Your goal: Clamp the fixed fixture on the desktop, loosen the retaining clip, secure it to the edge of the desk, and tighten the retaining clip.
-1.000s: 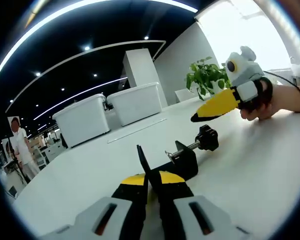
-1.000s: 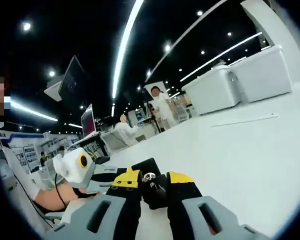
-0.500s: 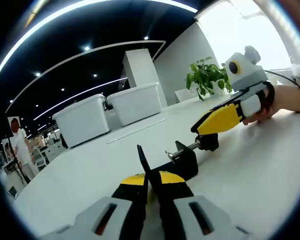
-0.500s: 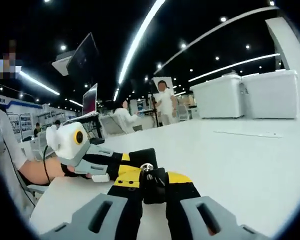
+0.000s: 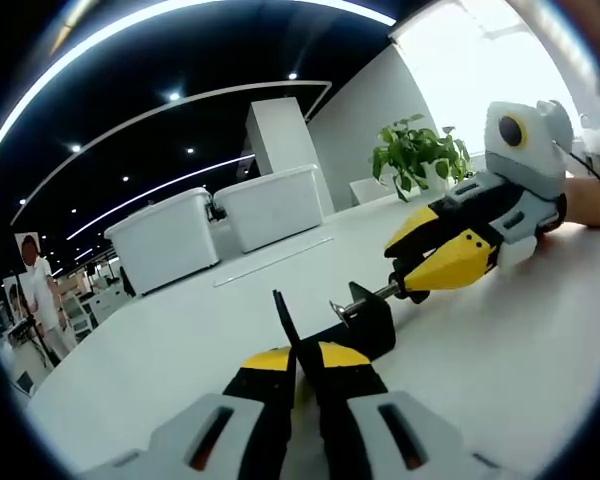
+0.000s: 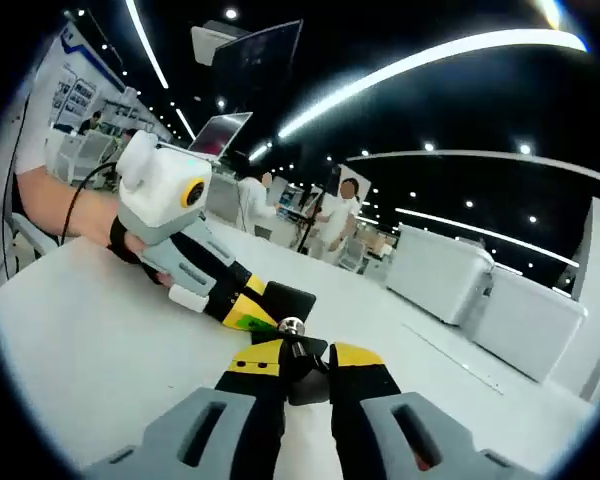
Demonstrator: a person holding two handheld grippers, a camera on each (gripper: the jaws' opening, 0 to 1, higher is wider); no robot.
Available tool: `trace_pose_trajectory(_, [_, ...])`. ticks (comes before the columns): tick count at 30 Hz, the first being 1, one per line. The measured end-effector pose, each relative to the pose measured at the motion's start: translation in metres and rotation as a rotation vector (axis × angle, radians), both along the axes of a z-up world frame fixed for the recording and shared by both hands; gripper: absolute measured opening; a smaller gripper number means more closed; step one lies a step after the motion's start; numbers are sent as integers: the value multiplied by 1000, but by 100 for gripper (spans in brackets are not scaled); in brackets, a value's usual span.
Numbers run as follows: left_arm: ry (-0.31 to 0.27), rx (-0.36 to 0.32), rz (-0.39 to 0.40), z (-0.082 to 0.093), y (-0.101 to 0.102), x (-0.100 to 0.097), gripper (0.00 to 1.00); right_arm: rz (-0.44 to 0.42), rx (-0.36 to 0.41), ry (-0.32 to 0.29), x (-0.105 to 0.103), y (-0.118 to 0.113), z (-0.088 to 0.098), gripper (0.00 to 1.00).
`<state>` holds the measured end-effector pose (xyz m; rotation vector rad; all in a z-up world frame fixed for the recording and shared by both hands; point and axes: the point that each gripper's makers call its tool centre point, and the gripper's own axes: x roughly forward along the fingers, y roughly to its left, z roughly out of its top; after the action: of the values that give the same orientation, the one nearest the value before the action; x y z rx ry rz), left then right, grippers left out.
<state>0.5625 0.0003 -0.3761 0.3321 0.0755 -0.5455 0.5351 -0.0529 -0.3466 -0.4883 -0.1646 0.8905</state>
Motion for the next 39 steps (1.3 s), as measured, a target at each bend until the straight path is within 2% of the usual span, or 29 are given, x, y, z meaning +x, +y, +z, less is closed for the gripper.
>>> trace_pose_trajectory(1, [1,0,0,0,0,0,8,-6,-5,-2,0,1,0,16])
trace_pose_trajectory(3, [1,0,0,0,0,-1,8,-28,20,36,3,-1,1,16])
trace_pose_trajectory(5, [1,-1,0,0,0,-1,8,-91,99,161,10,-7,-1,19])
trace_pose_trajectory(6, [3,-3,-3,0,0,-1,8,-81,109,188,11,-6,0,19])
trace_pose_trajectory(9, [2,-3,-5,0,-1,-3,8,-3,175,381,5,-3,2,26])
trace_pose_trajectory(11, [3,-3,-6,0,-1,-4,8,62,160,500,2,-3,2,26])
trace_pose_trajectory(12, [3,-4,-7,0,-1,-4,8,83,145,526,4,-4,4,27])
trace_pose_trajectory(14, [4,-4,-7,1,-1,-4,8,89,142,508,15,-13,13,26])
trace_pose_trajectory(16, [5,-5,-8,0,-1,-4,8,63,152,492,28,-22,14,25])
trace_pose_trajectory(18, [5,-5,-8,0,-1,-5,8,56,216,501,34,-30,14,20])
trace_pose_trajectory(19, [5,-5,-8,0,-1,-5,8,72,255,526,31,-32,13,19])
trace_pose_trajectory(20, [5,-5,-9,0,-1,-5,8,79,258,555,28,-33,9,18])
trace_pose_trajectory(22, [6,-5,-10,0,-1,-4,8,69,184,542,24,-33,-1,18])
trace_pose_trajectory(24, [5,-4,-10,1,-1,-4,8,107,233,583,16,-26,1,18])
trace_pose_trajectory(31, [5,-4,-8,0,-1,-4,8,126,225,590,12,-17,0,14])
trace_pose_trajectory(33, [4,-3,-9,0,-2,-4,8,124,210,556,10,-17,1,14])
trace_pose_trajectory(34, [4,-3,-9,0,-2,-4,8,133,188,516,10,-16,1,14])
trace_pose_trajectory(35, [4,-3,-9,0,-2,-5,8,162,168,449,5,-13,4,11])
trace_pose_trajectory(36, [3,-3,-8,0,-2,-5,8,184,167,448,0,-9,4,6])
trace_pose_trajectory(37, [4,-3,-8,0,-2,-5,7,178,173,451,-1,-8,3,6])
trace_pose_trajectory(38, [0,-1,-6,0,-1,-4,7,166,138,396,4,-8,5,6])
trace_pose_trajectory(39, [1,-2,-4,0,-1,-5,7,159,135,408,4,-8,4,6])
